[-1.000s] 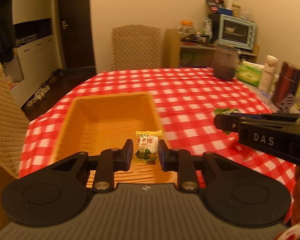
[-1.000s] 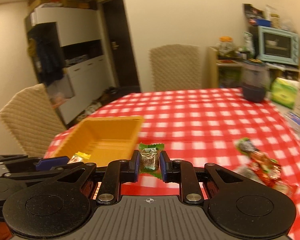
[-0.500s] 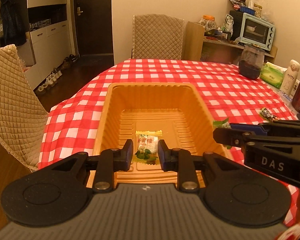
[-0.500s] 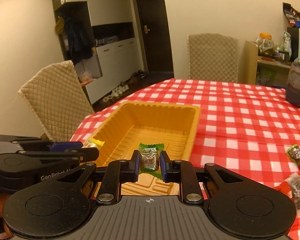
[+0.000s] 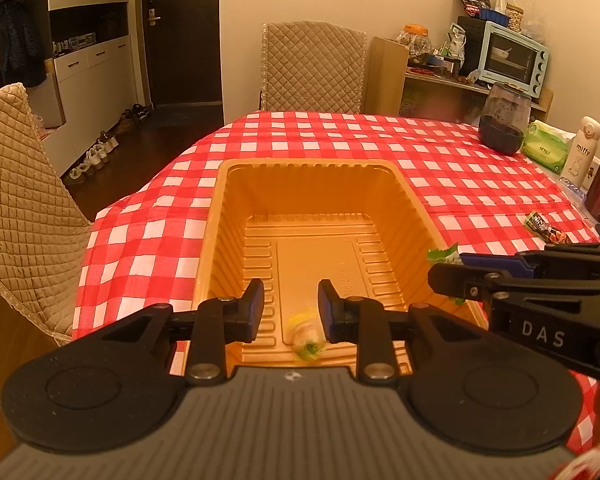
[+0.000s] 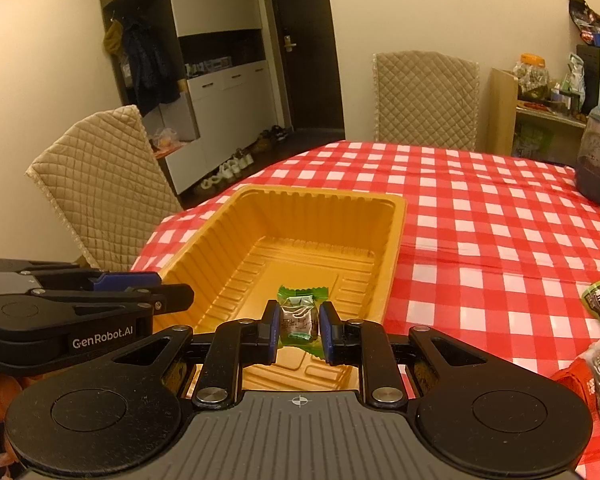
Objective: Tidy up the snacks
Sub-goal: 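Open the right gripper to drop the green candy into the tray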
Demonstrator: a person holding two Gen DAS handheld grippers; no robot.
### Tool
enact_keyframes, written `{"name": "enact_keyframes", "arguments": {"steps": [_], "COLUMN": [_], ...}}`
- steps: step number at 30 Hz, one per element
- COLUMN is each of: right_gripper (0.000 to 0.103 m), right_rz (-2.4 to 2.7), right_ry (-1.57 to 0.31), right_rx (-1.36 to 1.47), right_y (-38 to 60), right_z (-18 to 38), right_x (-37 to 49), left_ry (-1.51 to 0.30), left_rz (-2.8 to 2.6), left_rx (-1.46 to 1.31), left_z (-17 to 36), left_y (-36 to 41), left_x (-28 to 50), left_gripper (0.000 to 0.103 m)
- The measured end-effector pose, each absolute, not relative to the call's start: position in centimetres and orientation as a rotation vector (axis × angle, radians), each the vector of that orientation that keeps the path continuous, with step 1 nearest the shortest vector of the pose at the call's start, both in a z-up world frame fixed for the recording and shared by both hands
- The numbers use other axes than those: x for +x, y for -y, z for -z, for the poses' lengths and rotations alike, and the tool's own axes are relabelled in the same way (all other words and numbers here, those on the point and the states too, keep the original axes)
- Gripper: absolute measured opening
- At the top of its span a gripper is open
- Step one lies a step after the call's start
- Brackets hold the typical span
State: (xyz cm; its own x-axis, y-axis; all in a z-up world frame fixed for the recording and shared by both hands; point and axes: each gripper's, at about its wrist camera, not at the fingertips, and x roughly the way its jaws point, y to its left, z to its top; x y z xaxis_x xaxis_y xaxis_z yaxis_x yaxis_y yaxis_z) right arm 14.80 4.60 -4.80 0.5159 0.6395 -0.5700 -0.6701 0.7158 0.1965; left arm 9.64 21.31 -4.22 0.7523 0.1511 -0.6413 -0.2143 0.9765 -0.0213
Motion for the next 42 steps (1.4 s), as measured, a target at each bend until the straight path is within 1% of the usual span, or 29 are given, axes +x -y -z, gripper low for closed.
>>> {"name": "enact_keyframes", "arguments": {"steps": [17,18,19,20,21,36,42], "right_gripper": [0.022,0.027,0.042,0.049,0.053,0.053,0.053], "right_rz": [-0.814,-0.815,-0.809,-0.804,-0.799,-0.709,-0.672], "right_ry": [-0.676,-0.678,-0.679,-0.678,-0.674,-0.638,-0.605], "right_rx": [-0.038,-0.046,-0.048,-0.042,-0.031,0.058,0.075], "right_y": [-5.4,-5.6,-5.7,-5.6,-5.4,-1.6,0.7], "right_z": [4.9,5.0,5.0,5.0,5.0,3.7,2.8], "right_x": [15.2,15.3,15.2,15.2,15.2,15.3,14.5], "left_ry": [-0.695,-0.695,-0.696,-0.696,-0.696,-0.693,-0.679], "left_rz": [-0.209,-0.209,-0.209,-0.209,-0.209,-0.211,-0.196], "left_rx": [-0.1,-0.099,-0.098,-0.098,-0.097,-0.109,-0.106], "left_z": [4.0,4.0,4.0,4.0,4.0,3.5,2.4], "left_y": [-21.5,-21.5,-21.5,-21.5,-21.4,-21.2,-20.2], "left_x": [9.2,9.2,9.2,9.2,9.2,9.0,8.8], "left_gripper": [0.026,0.026,0.027,0.027,0.027,0.028,0.032]}}
